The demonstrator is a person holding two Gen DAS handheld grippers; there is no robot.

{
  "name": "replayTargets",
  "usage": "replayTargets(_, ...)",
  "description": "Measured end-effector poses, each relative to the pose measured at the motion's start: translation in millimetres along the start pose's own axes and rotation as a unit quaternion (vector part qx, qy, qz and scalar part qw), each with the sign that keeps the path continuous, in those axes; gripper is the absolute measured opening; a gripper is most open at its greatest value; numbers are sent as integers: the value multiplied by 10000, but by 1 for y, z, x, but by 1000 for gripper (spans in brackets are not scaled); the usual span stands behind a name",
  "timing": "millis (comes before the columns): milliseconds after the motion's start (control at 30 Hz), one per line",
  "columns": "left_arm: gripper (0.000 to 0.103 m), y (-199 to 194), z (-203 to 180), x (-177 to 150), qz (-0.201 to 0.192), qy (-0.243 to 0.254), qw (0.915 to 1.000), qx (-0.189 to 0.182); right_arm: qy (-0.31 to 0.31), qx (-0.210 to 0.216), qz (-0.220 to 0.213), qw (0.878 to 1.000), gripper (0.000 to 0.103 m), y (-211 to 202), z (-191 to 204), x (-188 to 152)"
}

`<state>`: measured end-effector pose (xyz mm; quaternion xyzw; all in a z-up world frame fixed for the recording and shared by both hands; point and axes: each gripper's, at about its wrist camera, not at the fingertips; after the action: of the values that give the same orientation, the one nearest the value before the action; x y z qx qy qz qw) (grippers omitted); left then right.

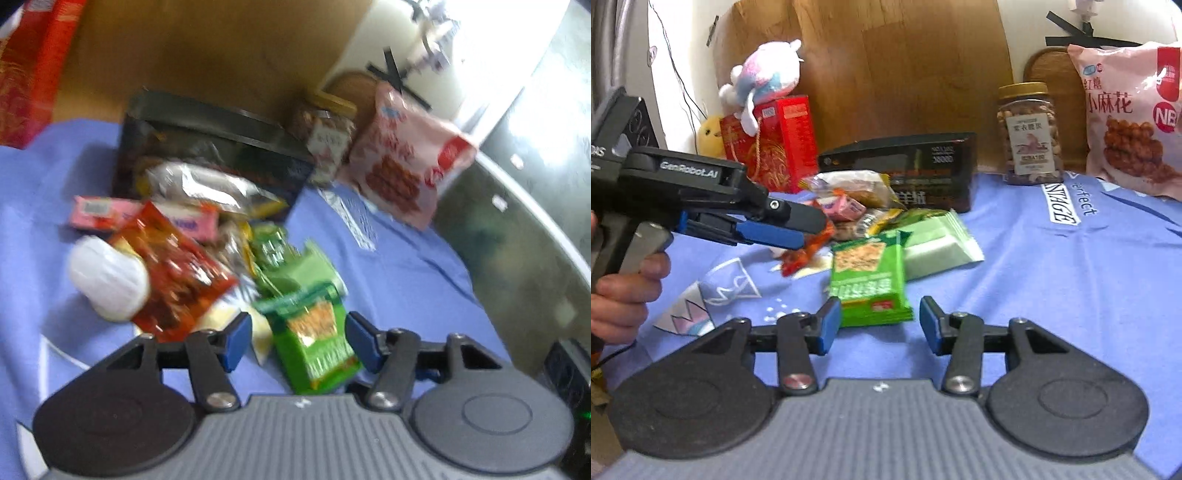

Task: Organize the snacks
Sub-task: 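Move the left gripper over the green cracker packet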

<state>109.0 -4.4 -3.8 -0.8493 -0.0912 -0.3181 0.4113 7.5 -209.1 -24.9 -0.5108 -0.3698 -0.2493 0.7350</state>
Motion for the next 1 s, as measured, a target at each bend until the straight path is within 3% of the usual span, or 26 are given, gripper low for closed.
replayTargets(100, 59, 17, -4, -7, 288, 78, 9995, 41, -20, 100, 103, 9999, 57, 4, -1, -2)
replayTargets(167, 49, 24, -7, -10, 239, 176, 9994, 158, -92, 156, 208, 9996, 59, 12, 1, 1)
replayTargets(267, 46, 22, -11, -10, 187, 247, 9991, 303, -342, 262, 320, 9986, 51, 22, 14, 3)
replayTargets(367, 40, 14, -11, -9, 134, 222, 9991, 338, -539, 91, 275, 9981, 43, 23, 27, 0)
replayTargets(533, 43, 6, -18, -18, 108, 482, 9977, 461, -101, 529, 353, 9979, 41, 13, 32, -6)
replayTargets(667, 46, 13, -23, -23, 343, 527, 9974, 366, -195, 222, 270, 9992, 42, 4, 44, -15)
replayTargets(1000, 47, 15, -41, -34, 413, 720, 9960, 330, -94, -302, 194, 9993, 43, -9, 49, -26)
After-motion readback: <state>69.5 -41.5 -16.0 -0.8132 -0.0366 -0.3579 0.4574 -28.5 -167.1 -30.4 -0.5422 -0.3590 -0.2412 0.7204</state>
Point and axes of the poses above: each gripper's, at about its wrist camera, not at the fingertips, and y roughly the way its jaws point, z to its left, x to its top, and after that the axes turned 6 degrees about z, right-handed
